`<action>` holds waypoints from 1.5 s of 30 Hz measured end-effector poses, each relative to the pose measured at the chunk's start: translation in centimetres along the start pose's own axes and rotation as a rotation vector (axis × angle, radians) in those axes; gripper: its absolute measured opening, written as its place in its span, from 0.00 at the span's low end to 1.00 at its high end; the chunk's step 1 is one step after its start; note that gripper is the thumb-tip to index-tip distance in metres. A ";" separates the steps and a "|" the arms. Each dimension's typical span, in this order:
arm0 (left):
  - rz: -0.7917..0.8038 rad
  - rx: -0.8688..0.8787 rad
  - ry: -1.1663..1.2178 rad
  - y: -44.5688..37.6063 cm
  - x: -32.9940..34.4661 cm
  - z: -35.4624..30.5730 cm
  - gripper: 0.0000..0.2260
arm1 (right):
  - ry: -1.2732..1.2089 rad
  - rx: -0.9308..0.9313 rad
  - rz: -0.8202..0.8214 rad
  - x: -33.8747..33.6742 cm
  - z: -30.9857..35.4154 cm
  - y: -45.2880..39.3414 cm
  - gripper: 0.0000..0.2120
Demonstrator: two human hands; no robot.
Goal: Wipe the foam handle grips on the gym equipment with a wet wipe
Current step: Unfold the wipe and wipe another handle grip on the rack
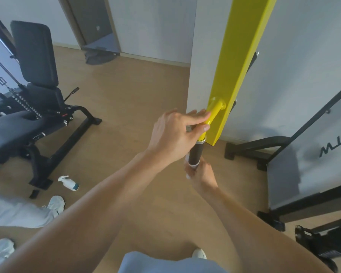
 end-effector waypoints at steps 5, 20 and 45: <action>-0.043 -0.020 -0.078 0.2 -0.5 -0.4 0.14 | -0.133 -0.243 -0.108 -2.9 6.0 0.6 0.05; -0.040 -0.002 -0.015 0.8 0.4 -1.1 0.14 | -0.133 -0.244 -0.213 -3.9 6.5 1.0 0.09; 0.086 -0.107 0.588 5.2 1.6 8.4 0.17 | -0.010 0.301 0.305 4.5 -1.3 4.7 0.13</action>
Point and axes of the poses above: each hand's wrist, its own y-axis away from the middle knuckle, its own x-axis out of the palm, z = x × y, the point moved 7 cm from there along -y, towards the middle knuckle, and after that the axes turned 12 degrees about z, right-handed, at the moved point
